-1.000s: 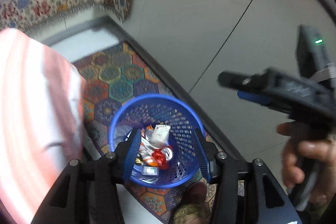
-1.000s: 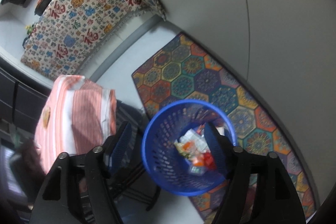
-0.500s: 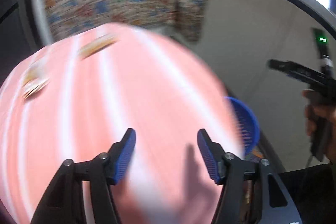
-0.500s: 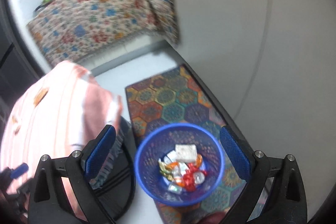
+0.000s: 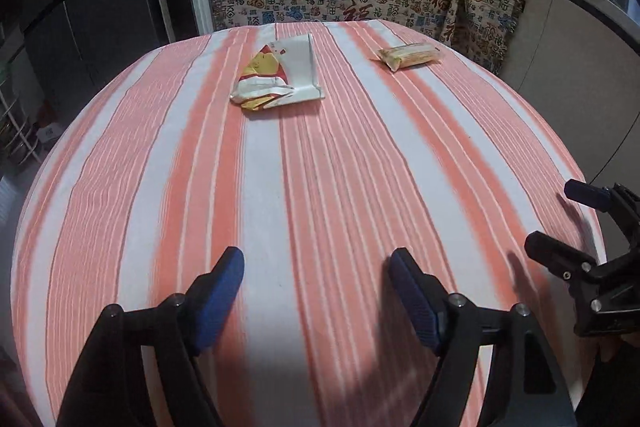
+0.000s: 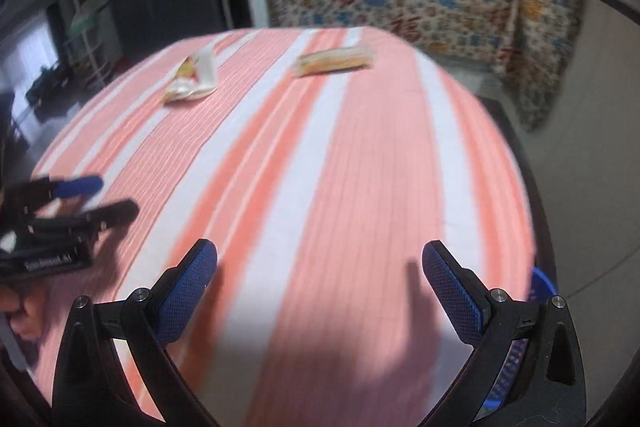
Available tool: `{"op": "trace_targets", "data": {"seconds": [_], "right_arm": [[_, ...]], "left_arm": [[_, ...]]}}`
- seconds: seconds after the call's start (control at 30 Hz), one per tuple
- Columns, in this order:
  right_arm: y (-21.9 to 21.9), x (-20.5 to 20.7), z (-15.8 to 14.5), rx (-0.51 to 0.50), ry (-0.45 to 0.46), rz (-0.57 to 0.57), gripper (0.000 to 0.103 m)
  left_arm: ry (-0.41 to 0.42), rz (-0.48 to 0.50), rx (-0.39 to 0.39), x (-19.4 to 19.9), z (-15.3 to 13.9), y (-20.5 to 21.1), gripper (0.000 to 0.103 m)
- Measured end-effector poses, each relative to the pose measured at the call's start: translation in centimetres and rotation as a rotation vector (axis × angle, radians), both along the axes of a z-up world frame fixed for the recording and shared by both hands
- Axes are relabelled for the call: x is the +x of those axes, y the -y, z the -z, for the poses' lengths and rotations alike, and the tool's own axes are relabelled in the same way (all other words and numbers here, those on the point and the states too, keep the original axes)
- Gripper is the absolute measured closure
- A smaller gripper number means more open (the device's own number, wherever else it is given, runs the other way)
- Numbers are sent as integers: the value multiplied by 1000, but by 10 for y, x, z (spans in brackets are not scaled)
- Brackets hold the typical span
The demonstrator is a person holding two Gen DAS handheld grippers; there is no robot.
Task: Collect trash
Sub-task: 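Move both tools back over the table toward the paper wrapper, then grasp the red-and-yellow paper wrapper with the left tool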
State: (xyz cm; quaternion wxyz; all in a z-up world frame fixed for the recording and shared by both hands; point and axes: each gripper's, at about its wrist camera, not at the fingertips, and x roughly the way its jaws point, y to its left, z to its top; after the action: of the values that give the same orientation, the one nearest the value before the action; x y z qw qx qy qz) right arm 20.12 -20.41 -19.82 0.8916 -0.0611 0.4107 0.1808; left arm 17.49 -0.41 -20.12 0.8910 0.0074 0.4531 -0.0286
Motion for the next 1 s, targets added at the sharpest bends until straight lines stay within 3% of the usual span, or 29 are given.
{"op": "trace_targets", "data": {"seconds": [0.07, 0.23, 0.33, 0.57, 0.87, 0.9, 0.93, 0.97, 1.0], "right_arm": [[-13, 6, 7, -23, -22, -29, 1], [-33, 1, 12, -41, -38, -58, 0], [-36, 4, 13, -27, -44, -55, 0], [-36, 1, 12, -28, -39, -53, 0], [-37, 3, 12, -27, -39, -53, 0], [-37, 3, 12, -27, -40, -53, 0], [-37, 3, 12, -27, -40, -54, 0], [-37, 3, 12, -27, -40, -54, 0], [-37, 3, 12, -27, -40, -54, 0]], "left_arm": [[-5, 46, 13, 8, 2, -10, 13], [-30, 170, 21, 28, 2, -27, 2], [-61, 226, -4, 48, -1, -45, 2], [9, 200, -216, 118, -34, -113, 3], [-40, 402, -177, 174, -13, -88, 5], [-44, 420, -167, 174, -11, -84, 6], [-46, 436, -156, 173, -8, -79, 18], [-56, 449, -152, 172, -6, -76, 44], [-64, 453, -153, 169, -4, -73, 53]]}}
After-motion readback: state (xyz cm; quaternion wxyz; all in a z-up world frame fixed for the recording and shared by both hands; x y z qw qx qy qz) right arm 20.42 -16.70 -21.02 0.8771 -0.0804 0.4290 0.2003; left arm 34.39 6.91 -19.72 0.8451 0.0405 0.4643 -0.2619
